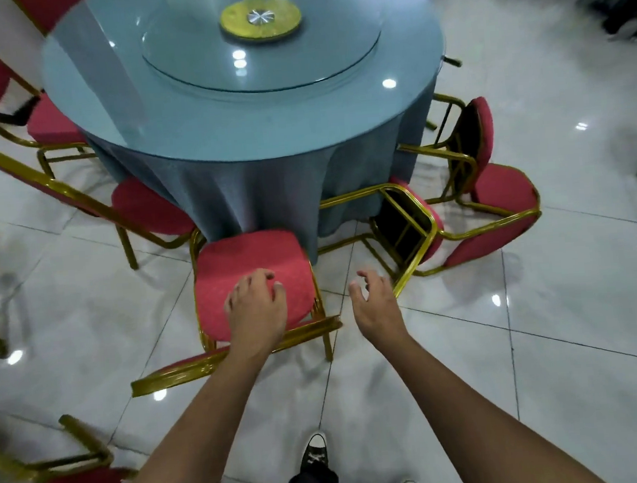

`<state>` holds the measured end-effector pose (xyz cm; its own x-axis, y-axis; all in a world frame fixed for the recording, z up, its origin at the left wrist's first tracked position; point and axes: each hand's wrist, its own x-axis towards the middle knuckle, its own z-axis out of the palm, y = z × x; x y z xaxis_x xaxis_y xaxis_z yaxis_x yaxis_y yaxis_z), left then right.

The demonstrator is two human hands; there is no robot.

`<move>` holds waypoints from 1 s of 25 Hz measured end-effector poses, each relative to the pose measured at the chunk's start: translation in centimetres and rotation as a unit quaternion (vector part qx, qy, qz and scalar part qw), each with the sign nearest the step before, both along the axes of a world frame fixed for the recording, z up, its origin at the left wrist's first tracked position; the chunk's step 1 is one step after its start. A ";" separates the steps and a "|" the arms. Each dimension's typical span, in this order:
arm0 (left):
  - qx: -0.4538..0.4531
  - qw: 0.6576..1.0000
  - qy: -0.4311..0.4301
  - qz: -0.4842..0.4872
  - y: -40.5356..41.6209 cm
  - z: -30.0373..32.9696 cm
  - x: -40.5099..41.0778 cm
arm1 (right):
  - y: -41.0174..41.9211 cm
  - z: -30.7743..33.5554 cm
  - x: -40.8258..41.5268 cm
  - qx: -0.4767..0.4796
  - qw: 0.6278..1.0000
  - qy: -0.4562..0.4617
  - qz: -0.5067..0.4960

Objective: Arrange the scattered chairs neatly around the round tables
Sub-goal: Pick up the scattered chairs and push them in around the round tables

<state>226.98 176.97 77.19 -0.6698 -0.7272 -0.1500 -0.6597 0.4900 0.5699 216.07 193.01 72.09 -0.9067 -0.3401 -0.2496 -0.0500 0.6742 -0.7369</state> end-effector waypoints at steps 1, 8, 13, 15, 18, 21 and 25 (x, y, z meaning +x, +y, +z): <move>0.009 0.999 0.017 -0.030 0.9 0.3 -1.9 | 1.1 0.6 -1.1 -0.009 1.000 0.008 -0.010; 0.070 0.980 0.032 -0.183 11.9 0.9 -15.3 | 12.9 2.8 -11.2 -0.077 0.990 0.036 -0.116; 0.073 0.969 0.044 -0.230 23.1 1.4 -25.5 | 24.2 2.6 -20.3 -0.082 0.981 0.048 -0.169; 0.075 0.968 0.031 -0.236 27.0 1.2 -29.1 | 28.2 2.4 -23.8 -0.086 0.978 0.045 -0.182; 0.074 0.962 0.029 -0.263 32.2 0.3 -34.1 | 33.6 1.8 -29.1 -0.080 0.977 0.034 -0.195; 0.080 0.955 0.024 -0.283 36.0 -0.6 -38.9 | 37.9 1.2 -33.5 -0.075 0.975 0.013 -0.207; 0.099 0.950 0.016 -0.297 40.3 -2.9 -47.2 | 42.8 -0.6 -41.2 -0.068 0.970 -0.005 -0.233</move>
